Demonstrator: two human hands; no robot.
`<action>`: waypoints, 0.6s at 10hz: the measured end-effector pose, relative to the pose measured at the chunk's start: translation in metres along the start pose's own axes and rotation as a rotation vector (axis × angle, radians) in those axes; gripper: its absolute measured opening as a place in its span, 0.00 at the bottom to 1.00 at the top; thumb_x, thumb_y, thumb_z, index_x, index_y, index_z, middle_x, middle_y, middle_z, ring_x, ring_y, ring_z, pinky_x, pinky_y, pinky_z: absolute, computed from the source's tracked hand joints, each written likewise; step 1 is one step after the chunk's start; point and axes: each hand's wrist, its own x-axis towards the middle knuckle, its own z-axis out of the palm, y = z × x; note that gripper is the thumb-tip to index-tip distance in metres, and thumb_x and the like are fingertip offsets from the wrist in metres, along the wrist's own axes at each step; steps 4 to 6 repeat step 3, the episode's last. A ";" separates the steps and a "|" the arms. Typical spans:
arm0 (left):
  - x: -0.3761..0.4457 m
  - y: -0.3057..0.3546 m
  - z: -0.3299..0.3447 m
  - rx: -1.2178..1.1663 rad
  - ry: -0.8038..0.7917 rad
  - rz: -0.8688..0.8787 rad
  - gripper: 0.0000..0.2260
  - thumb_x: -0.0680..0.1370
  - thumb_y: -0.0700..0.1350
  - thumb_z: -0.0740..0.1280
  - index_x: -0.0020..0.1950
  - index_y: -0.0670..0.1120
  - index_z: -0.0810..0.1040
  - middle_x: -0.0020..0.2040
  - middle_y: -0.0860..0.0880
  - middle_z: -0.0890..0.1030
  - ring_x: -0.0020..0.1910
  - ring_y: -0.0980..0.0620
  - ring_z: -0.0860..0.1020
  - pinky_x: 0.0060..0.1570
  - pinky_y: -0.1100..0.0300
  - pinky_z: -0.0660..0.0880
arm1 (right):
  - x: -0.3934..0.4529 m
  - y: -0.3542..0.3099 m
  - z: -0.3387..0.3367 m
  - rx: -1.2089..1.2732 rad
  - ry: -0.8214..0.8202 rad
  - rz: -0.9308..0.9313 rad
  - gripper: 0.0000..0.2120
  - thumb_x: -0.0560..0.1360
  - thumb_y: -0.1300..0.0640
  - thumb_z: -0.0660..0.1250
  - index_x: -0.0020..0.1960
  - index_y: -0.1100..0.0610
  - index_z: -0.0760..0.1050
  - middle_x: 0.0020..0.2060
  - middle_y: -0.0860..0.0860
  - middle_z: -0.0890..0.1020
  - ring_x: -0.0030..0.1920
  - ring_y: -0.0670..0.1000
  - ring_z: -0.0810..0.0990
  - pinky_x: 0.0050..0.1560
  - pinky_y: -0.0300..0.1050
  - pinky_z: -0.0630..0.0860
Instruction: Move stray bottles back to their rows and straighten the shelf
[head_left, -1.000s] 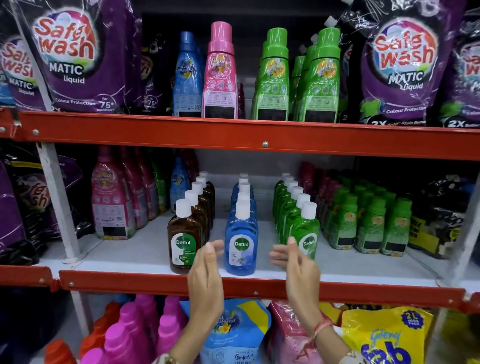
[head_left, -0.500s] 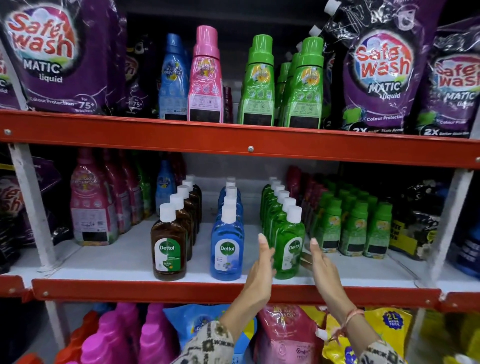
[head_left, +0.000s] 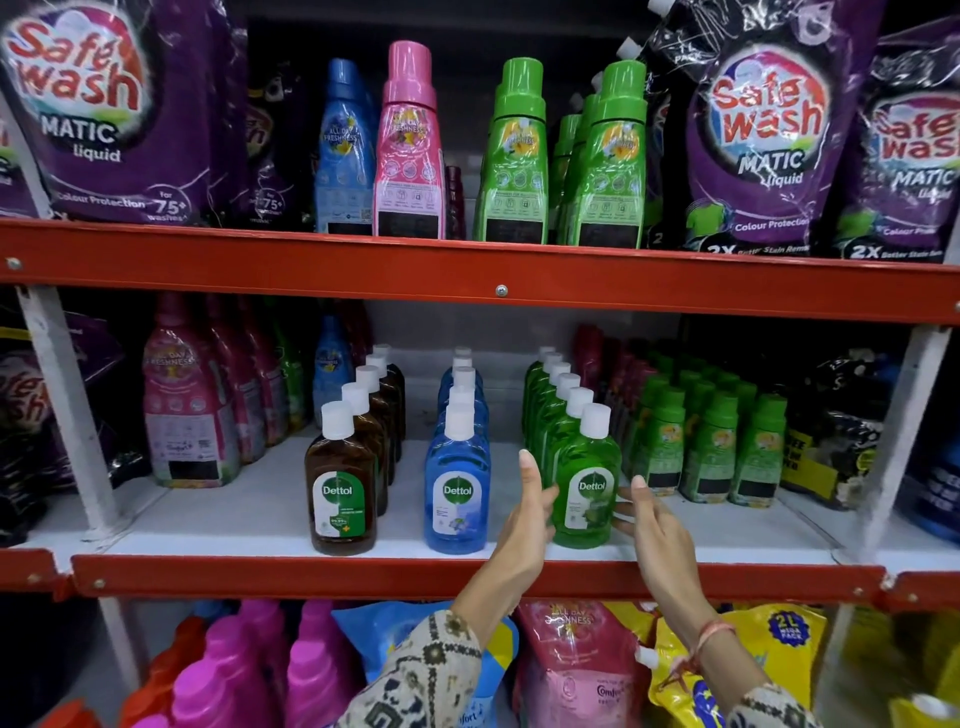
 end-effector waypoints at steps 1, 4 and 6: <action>0.003 0.000 -0.001 0.019 0.000 -0.006 0.56 0.59 0.79 0.38 0.76 0.45 0.63 0.77 0.45 0.64 0.75 0.44 0.64 0.74 0.50 0.56 | 0.001 0.000 -0.001 -0.012 -0.003 -0.004 0.26 0.79 0.35 0.51 0.61 0.50 0.78 0.56 0.54 0.85 0.58 0.56 0.82 0.64 0.60 0.76; -0.005 -0.009 -0.010 0.203 0.077 0.225 0.34 0.75 0.70 0.52 0.73 0.51 0.68 0.72 0.53 0.72 0.71 0.54 0.69 0.72 0.58 0.62 | -0.003 -0.010 -0.013 -0.097 0.035 -0.070 0.15 0.82 0.43 0.55 0.56 0.51 0.74 0.48 0.53 0.81 0.55 0.57 0.80 0.56 0.53 0.74; -0.005 -0.009 -0.010 0.203 0.077 0.225 0.34 0.75 0.70 0.52 0.73 0.51 0.68 0.72 0.53 0.72 0.71 0.54 0.69 0.72 0.58 0.62 | -0.003 -0.010 -0.013 -0.097 0.035 -0.070 0.15 0.82 0.43 0.55 0.56 0.51 0.74 0.48 0.53 0.81 0.55 0.57 0.80 0.56 0.53 0.74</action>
